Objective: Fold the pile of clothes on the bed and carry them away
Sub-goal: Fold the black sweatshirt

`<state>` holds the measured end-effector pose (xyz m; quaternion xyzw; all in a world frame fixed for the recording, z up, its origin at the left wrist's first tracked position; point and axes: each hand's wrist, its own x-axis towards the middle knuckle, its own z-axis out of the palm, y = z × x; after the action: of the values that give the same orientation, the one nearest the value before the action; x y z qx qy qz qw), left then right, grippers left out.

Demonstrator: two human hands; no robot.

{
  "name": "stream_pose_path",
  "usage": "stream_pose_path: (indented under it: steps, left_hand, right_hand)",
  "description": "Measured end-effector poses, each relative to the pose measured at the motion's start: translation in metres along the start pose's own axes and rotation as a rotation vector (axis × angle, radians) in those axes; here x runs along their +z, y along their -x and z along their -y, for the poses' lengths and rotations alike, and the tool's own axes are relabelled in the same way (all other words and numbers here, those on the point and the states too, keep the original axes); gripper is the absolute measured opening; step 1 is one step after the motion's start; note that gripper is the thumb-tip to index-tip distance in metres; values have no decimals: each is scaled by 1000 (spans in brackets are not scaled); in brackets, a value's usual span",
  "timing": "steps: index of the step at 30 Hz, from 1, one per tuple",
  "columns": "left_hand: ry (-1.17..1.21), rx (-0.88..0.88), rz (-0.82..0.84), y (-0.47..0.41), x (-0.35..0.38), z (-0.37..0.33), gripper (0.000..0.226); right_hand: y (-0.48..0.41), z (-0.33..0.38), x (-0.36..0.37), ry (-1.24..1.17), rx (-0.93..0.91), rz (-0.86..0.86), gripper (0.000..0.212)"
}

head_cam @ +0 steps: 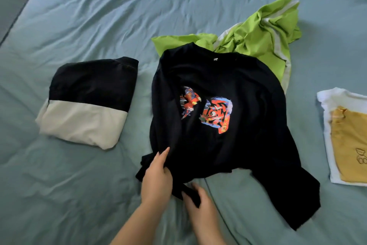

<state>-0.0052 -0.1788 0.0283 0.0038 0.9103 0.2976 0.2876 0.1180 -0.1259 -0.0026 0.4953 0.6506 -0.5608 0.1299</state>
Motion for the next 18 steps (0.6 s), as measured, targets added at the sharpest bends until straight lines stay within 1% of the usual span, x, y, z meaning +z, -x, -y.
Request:
stream_pose_path:
  steps: [2, 4, 5, 6, 7, 8, 9, 10, 11, 12, 13, 15, 16, 18]
  left_hand:
    - [128, -22, -31, -7, -33, 4, 52]
    - [230, -49, -105, -17, -66, 9, 39]
    - [298, -73, -134, -22, -82, 11, 34]
    - [394, -106, -124, -24, -97, 13, 29]
    - [502, -142, -65, -24, -111, 15, 23]
    - [568, -167, 41, -24, -124, 17, 15]
    - [572, -176, 174, -22, -136, 19, 11]
    - [541, -172, 290, -21, -147, 22, 17]
    - [515, -152, 357, -20, -158, 25, 26]
    - [463, -87, 358, -21, -170, 28, 36]
    - [370, 23, 297, -25, -183, 28, 42]
    - [203, 256, 113, -34, -216, 26, 42]
    - [159, 339, 33, -40, -235, 24, 41]
    - [90, 422, -66, -54, -271, 20, 41]
  right_hand:
    - [2, 23, 10, -150, -18, 93, 33]
    - [6, 51, 26, -204, -70, 189, 16]
    - [8, 65, 36, -231, -87, 224, 17]
    - [9, 79, 47, -284, -92, 227, 20]
    - [10, 94, 58, -358, -79, 204, 19]
    - [11, 108, 68, -464, -48, 182, 15]
    - [13, 123, 79, -594, -3, 180, 11]
    - [15, 137, 89, -730, 49, 204, 12]
    - [18, 152, 100, -850, 97, 255, 15]
    - [22, 166, 111, -928, 126, 315, 18]
    - [25, 180, 121, -969, 127, 377, 21]
    - [33, 210, 140, -993, 69, 488, 26]
    - [36, 226, 147, -984, 18, 533, 28]
    - [39, 261, 160, -934, -106, 591, 31]
